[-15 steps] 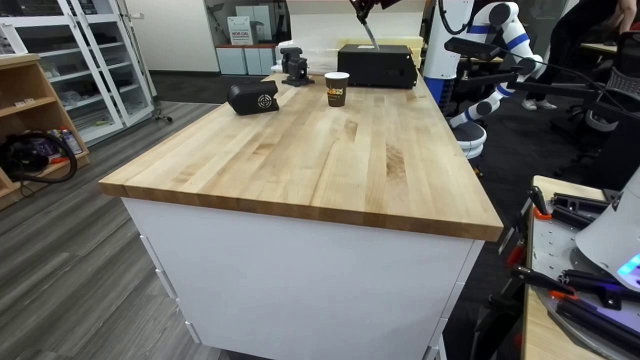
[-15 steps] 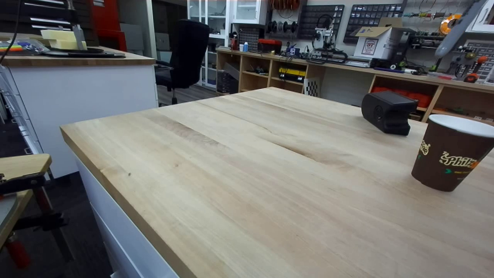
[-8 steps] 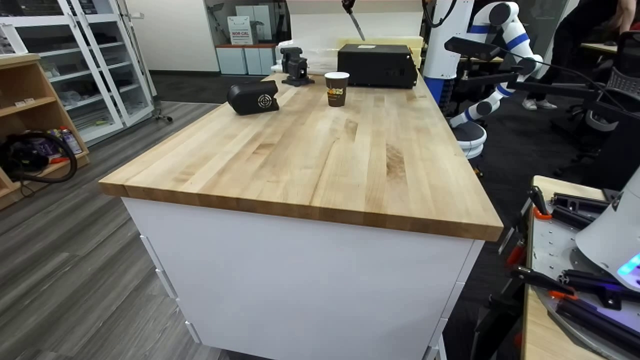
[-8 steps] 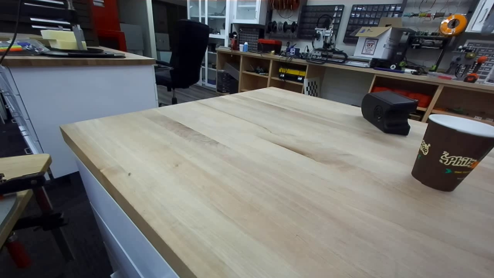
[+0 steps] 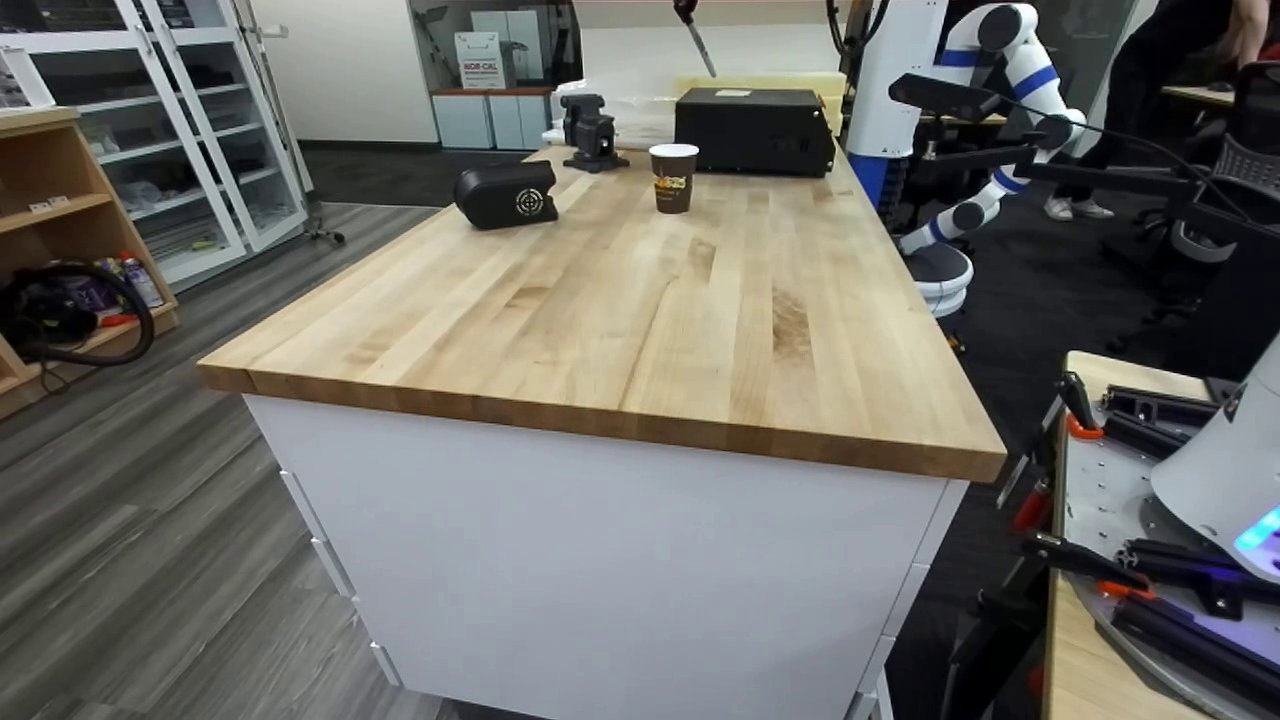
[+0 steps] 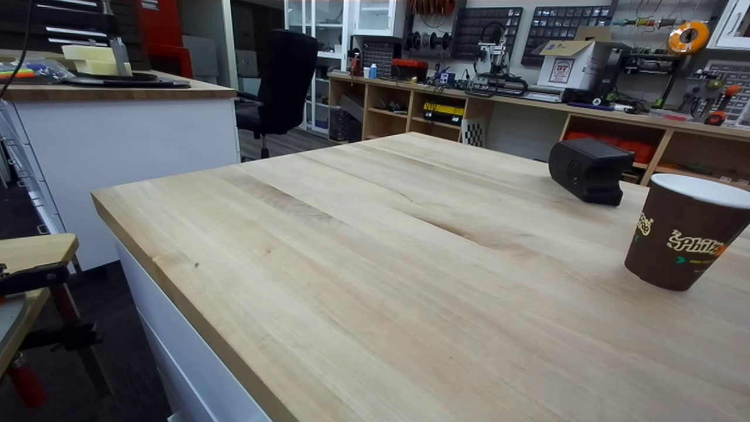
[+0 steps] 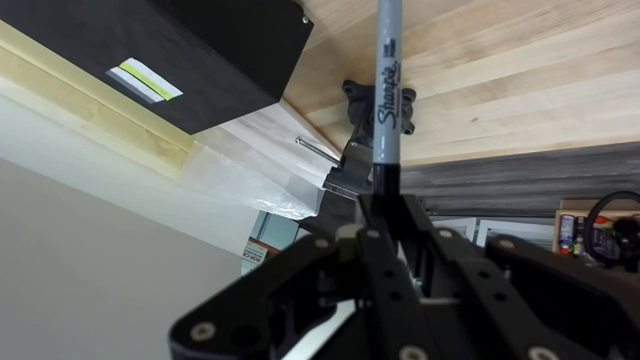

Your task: Put the marker in the cup

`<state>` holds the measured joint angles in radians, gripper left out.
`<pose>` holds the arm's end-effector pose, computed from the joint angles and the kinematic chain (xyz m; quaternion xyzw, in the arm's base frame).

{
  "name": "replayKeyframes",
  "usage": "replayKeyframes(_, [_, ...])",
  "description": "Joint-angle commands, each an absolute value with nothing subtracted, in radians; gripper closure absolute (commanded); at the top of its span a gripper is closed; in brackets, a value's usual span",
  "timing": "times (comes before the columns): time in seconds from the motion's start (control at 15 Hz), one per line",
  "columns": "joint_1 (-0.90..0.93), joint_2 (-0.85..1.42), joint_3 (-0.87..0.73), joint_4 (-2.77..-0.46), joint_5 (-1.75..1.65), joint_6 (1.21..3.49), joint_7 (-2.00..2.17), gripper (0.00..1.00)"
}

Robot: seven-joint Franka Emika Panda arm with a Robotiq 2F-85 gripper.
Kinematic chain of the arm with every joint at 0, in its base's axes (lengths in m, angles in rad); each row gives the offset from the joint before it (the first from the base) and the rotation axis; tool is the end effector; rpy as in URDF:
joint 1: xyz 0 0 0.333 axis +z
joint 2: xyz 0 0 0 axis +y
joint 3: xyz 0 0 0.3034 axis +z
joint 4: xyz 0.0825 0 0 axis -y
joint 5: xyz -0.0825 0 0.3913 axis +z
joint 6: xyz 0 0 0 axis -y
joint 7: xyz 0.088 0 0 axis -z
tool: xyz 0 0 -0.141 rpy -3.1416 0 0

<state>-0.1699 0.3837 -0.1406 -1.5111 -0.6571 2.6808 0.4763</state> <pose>0.7196 -0.2035 0.4983 0.8862 -0.1237 0.3803 0.2339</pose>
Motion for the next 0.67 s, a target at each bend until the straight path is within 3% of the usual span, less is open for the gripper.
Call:
replayKeyframes(0.0, [-0.2,0.478,-0.129,-1.4,-0.623,2.725,0.439,0.95])
replayKeyframes(0.6, [-0.209,0.597,-0.08,-1.267,-0.528,2.702,0.426,0.95])
